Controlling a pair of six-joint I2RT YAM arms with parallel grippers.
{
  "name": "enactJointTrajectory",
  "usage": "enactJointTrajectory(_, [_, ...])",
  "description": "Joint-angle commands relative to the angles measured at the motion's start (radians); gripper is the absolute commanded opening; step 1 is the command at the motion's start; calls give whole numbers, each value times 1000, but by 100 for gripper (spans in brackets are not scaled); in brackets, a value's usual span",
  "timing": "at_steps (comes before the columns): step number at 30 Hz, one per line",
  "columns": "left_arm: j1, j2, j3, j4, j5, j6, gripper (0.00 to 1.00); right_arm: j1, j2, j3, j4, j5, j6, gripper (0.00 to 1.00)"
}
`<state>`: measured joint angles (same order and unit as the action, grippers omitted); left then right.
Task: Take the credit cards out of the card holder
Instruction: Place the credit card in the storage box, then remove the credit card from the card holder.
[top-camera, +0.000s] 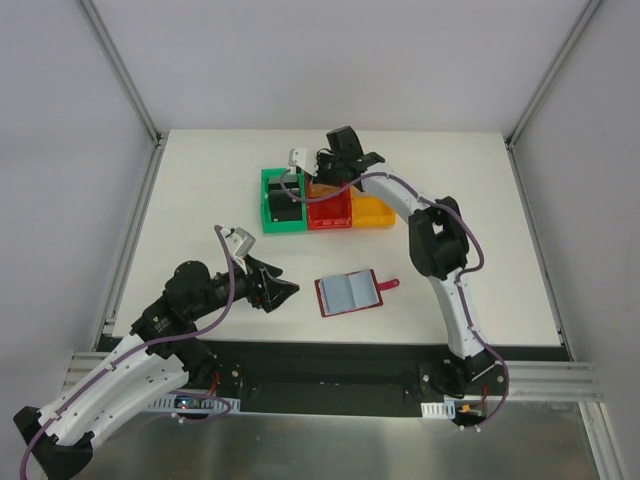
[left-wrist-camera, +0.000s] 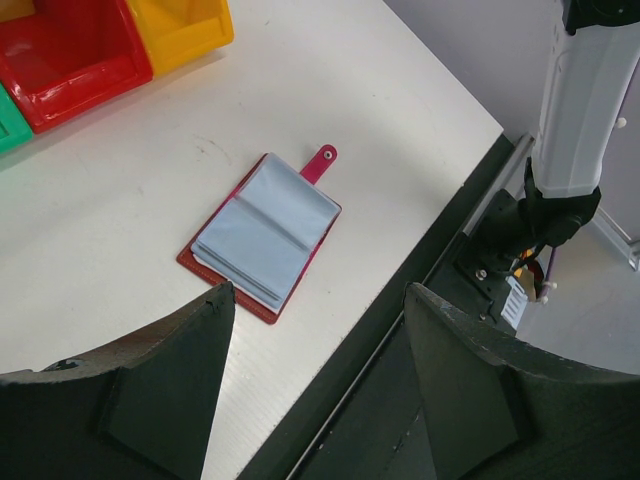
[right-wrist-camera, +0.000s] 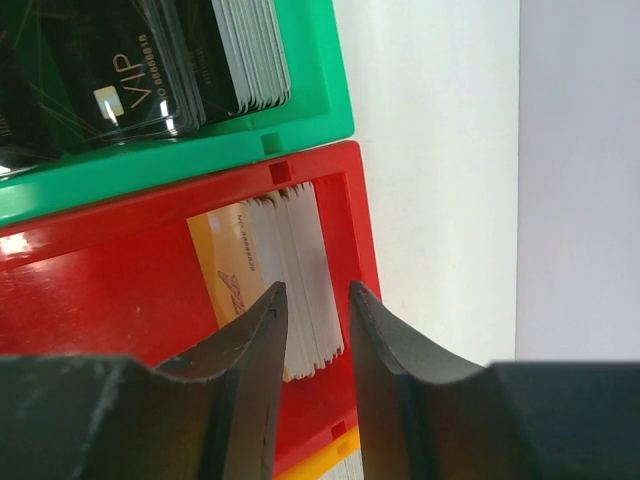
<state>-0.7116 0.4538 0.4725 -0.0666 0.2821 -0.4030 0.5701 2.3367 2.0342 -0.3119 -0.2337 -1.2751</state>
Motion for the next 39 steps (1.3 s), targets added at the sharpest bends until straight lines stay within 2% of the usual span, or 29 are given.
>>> enactJointTrajectory(1, [11, -3, 23, 10, 3, 16, 68, 1, 23, 44, 51, 37, 32, 34])
enactJointTrajectory(9, [11, -1, 28, 8, 6, 12, 68, -13, -52, 61, 151, 115, 128, 40])
enactJointTrajectory(16, [11, -9, 41, 10, 3, -17, 69, -21, -295, -55, 283, 224, 249, 44])
enactJointTrajectory(21, [11, 40, 54, 8, -20, -65, 71, 10, -577, -354, 307, 303, 491, 44])
enactJointTrajectory(24, [11, 117, 74, 8, -8, -106, 71, 33, -755, -634, 376, 281, 682, 40])
enactJointTrajectory(26, [8, 202, 84, 8, 11, -135, 73, 42, -867, -811, 366, 298, 839, 41])
enactJointTrajectory(27, [5, 232, 90, 8, 14, -149, 92, 43, -911, -859, 335, 313, 917, 43])
enactJointTrajectory(29, [-23, 295, 95, 10, -12, -169, 93, 39, -1002, -943, 245, 298, 1048, 47])
enactJointTrajectory(33, [-164, 394, 118, 19, -193, -168, 95, 57, -1083, -1069, 96, 245, 1143, 63])
enactJointTrajectory(36, [-196, 462, 118, 57, -276, -213, 95, 89, -1155, -1199, 108, 264, 1229, 65])
enactJointTrajectory(39, [-198, 519, 97, 125, -301, -278, 91, 85, -1229, -1330, 169, 257, 1332, 59])
